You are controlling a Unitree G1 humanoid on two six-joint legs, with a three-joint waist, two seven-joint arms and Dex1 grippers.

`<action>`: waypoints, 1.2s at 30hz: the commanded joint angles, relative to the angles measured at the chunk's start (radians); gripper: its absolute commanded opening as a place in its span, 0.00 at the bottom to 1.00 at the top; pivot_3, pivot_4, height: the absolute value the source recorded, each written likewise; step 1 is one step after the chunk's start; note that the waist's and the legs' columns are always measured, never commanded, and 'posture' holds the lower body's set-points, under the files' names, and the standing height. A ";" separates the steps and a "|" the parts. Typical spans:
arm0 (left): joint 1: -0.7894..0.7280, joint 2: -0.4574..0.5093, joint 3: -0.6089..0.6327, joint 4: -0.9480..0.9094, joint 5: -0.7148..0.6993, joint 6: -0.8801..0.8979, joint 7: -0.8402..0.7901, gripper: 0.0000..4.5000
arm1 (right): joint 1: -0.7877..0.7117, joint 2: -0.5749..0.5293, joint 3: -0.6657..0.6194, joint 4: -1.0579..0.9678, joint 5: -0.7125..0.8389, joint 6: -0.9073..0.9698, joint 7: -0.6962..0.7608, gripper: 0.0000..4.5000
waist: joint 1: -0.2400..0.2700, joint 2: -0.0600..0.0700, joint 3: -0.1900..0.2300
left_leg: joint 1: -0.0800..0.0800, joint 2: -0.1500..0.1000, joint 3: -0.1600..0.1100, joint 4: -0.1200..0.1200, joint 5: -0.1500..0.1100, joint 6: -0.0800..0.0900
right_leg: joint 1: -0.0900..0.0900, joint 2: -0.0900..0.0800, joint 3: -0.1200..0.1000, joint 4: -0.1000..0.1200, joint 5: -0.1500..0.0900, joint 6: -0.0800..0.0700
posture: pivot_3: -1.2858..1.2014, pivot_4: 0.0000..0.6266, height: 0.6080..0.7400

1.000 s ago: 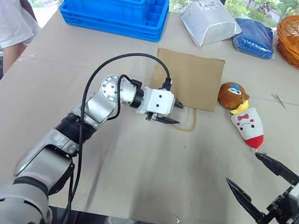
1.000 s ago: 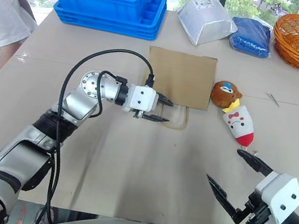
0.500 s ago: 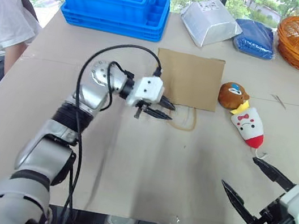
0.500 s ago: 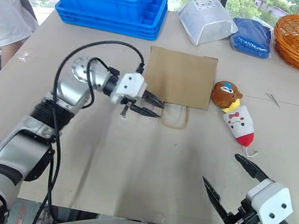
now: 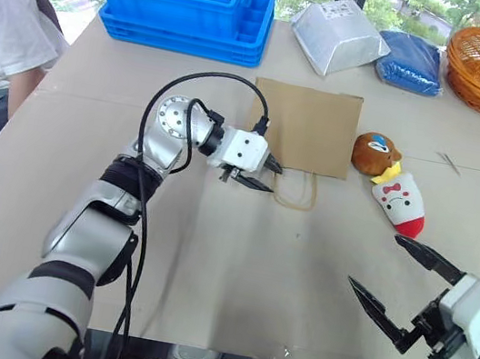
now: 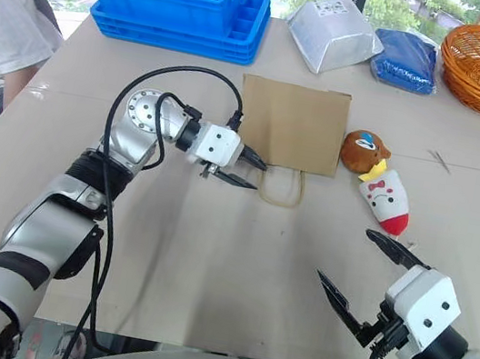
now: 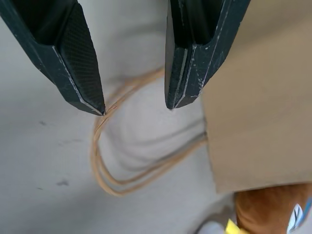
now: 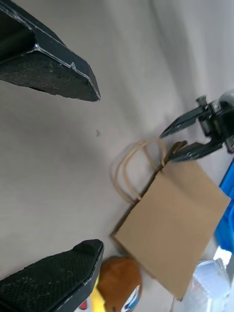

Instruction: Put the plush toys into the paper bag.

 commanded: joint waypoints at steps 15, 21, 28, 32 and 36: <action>-0.050 -0.068 0.021 0.062 0.003 -0.084 -0.034 0.32 | -0.176 -0.074 -0.272 0.192 0.244 0.070 0.293 1.00 | 0.003 0.000 0.000 | 0.000 0.000 -0.001 0.000 -0.001 0.001 | 0.001 0.000 -0.001 0.000 0.000 0.000 | 0.52 0.24 1.00; -0.057 -0.077 0.101 -0.157 -0.216 0.524 -0.066 0.00 | -0.196 -0.027 -0.263 0.137 0.237 0.087 0.224 1.00 | 0.001 0.000 0.000 | 0.000 0.000 -0.001 0.000 -0.001 0.001 | 0.001 0.000 -0.001 0.001 0.000 0.000 | 0.52 0.24 1.00; -0.159 -0.135 0.293 -0.403 -0.535 1.308 0.184 0.00 | -0.473 -0.010 0.045 0.088 0.181 0.290 -0.065 0.65 | -0.015 -0.001 0.001 | -0.001 0.001 -0.003 0.005 -0.001 0.001 | 0.001 0.000 -0.002 0.002 0.000 0.000 | 0.52 0.24 1.00; -0.121 -0.157 0.346 -0.515 -0.608 1.444 0.301 0.00 | -0.689 0.040 0.249 0.168 0.076 0.389 -0.170 0.24 | -0.025 0.000 0.000 | 0.000 0.001 -0.003 0.007 -0.001 0.001 | 0.001 0.000 -0.001 0.005 0.000 0.000 | 0.52 0.24 1.00; -0.099 -0.176 0.406 -0.585 -0.684 1.528 0.393 0.00 | -0.886 0.105 0.425 0.355 -0.081 0.404 -0.197 0.01 | -0.026 -0.001 0.001 | -0.001 0.001 -0.002 0.008 0.002 -0.003 | -0.001 0.000 0.000 0.008 0.000 0.000 | 0.52 0.24 1.00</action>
